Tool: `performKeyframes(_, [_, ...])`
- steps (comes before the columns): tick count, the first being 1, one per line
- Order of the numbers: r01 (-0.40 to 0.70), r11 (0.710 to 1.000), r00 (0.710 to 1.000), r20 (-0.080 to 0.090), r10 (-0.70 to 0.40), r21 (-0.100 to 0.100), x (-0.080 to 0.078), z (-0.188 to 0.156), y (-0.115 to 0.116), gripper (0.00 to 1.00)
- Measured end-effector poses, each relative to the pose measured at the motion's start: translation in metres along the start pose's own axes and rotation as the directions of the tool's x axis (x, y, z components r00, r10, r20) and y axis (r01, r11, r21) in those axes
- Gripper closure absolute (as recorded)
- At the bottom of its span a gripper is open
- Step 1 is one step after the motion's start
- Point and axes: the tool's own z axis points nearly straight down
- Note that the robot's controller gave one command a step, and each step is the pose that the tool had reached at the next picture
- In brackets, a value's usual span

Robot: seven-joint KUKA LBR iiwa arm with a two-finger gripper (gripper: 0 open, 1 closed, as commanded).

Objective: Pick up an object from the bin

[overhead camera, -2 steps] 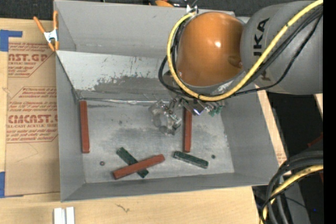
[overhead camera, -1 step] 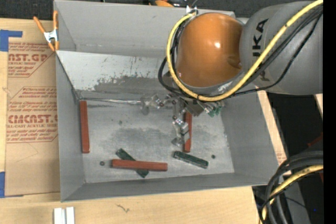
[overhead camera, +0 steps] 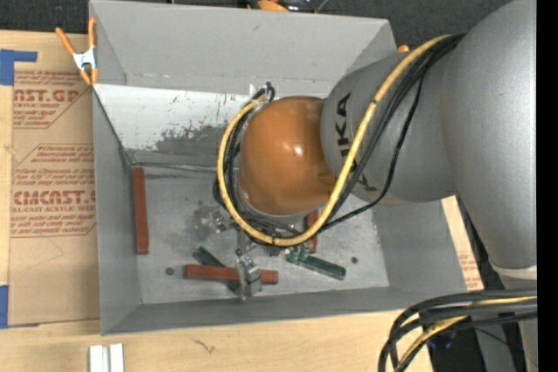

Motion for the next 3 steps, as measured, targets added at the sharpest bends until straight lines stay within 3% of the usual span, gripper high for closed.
performKeyframes(1, [0.002,1.000,1.000,0.010,-0.002,0.005,-0.008,0.067,-0.003,0.00])
performKeyframes(2, [0.002,1.000,1.000,0.005,-0.002,0.004,-0.007,0.064,-0.003,1.00])
performKeyframes(3, [0.040,0.999,0.999,0.016,-0.040,0.006,-0.041,-0.089,0.024,1.00])
